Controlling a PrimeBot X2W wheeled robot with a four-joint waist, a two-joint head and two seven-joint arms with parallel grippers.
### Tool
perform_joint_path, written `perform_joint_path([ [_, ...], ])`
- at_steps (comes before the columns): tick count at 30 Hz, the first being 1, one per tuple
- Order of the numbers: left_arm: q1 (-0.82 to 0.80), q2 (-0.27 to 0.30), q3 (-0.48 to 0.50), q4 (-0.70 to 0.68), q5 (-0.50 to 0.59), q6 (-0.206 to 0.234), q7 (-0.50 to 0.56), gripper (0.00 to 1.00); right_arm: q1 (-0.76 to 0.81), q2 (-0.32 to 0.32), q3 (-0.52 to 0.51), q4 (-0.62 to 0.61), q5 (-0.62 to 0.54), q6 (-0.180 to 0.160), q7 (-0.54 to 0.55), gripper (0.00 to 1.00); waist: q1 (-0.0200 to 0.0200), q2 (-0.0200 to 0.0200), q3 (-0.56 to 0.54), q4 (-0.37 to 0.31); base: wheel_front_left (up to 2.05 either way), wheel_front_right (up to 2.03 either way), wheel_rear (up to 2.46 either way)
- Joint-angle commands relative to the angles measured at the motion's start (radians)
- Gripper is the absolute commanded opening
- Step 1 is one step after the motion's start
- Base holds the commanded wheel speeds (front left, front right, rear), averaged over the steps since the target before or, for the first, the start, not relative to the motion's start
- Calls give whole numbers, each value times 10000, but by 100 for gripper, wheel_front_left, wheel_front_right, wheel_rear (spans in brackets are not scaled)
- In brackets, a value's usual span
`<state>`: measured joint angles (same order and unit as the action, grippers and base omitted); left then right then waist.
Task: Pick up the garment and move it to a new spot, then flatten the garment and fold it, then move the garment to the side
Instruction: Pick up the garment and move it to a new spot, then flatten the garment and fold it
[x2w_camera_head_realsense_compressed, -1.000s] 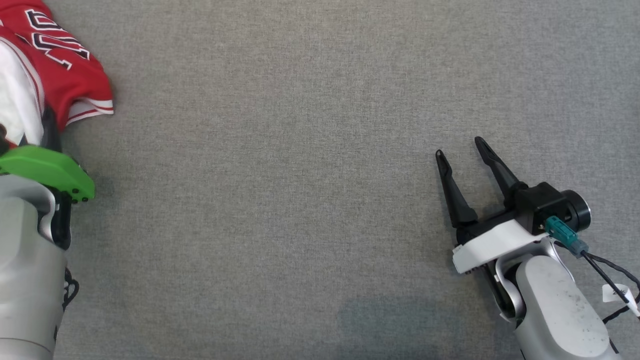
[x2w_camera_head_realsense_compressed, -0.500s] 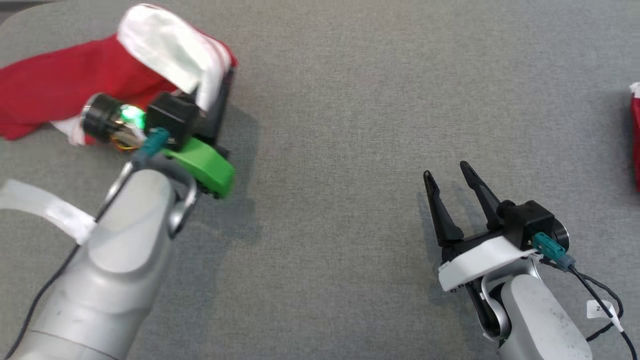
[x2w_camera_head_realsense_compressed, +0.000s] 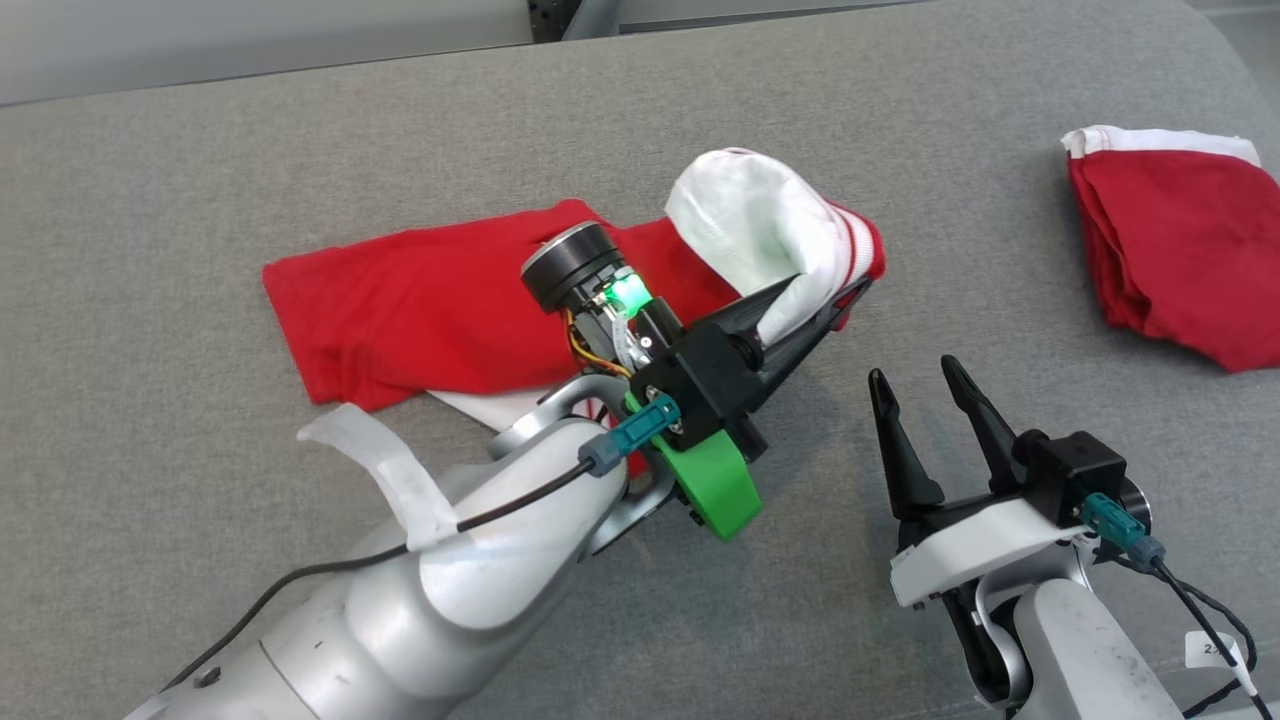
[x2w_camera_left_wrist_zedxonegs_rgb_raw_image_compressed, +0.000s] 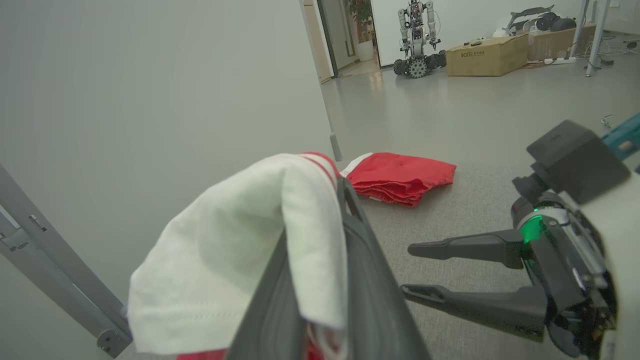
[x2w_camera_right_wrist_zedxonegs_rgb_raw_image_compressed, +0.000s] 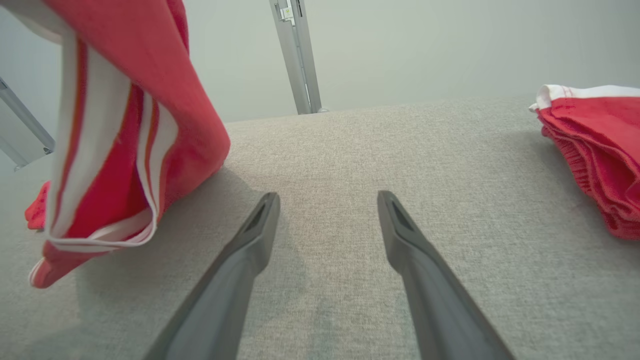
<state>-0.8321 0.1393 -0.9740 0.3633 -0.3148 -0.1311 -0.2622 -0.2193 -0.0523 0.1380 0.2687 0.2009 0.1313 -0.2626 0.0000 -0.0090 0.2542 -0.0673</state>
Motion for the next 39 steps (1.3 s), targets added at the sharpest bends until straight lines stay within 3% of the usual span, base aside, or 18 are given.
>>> perform_joint_path([
  [1, -144, -187, 25, -193, -164, 10, -36, 0, 140, -5, -22, 31, 77, -11, -28, 100, 0, 90, -98, -467, 0, 0, 0],
  [7, 146, -507, 329, 21, -143, 54, -35, 0, 55, 5, 101, 67, 213, -11, -28, 100, 0, 90, -79, -677, 0, 0, 0],
  [9, 302, -400, 614, 347, -72, 169, -35, 45, -26, 6, 149, 68, 282, -11, -28, 100, 0, 90, -81, -703, 0, 0, 0],
  [10, 369, -307, 792, 540, -63, 236, -35, 100, -36, 5, 164, 70, 312, -11, -28, 100, 0, 90, -101, -694, 0, 0, 0],
  [15, 1258, 324, 2066, 1387, -43, 664, -35, 100, 111, 1, 178, 115, 391, -11, -28, 100, 0, 90, -429, -529, 0, 0, 0],
  [24, 3725, 894, 4487, 889, -209, 1306, -35, 100, 382, -1, 190, 76, 426, -11, -28, 100, 0, 90, -1181, -240, 0, 0, 0],
  [35, 7243, 294, 7372, -511, 686, 1706, -31, 100, 1067, -3, 85, 155, 550, -11, -28, 100, 0, 90, -2148, 246, 0, 0, 0],
  [39, 8079, 47, 8138, -638, 1055, 1667, -24, 100, 1295, -1, 113, 185, 630, -11, -28, 100, 0, 90, -2337, 320, 0, 0, 0],
])
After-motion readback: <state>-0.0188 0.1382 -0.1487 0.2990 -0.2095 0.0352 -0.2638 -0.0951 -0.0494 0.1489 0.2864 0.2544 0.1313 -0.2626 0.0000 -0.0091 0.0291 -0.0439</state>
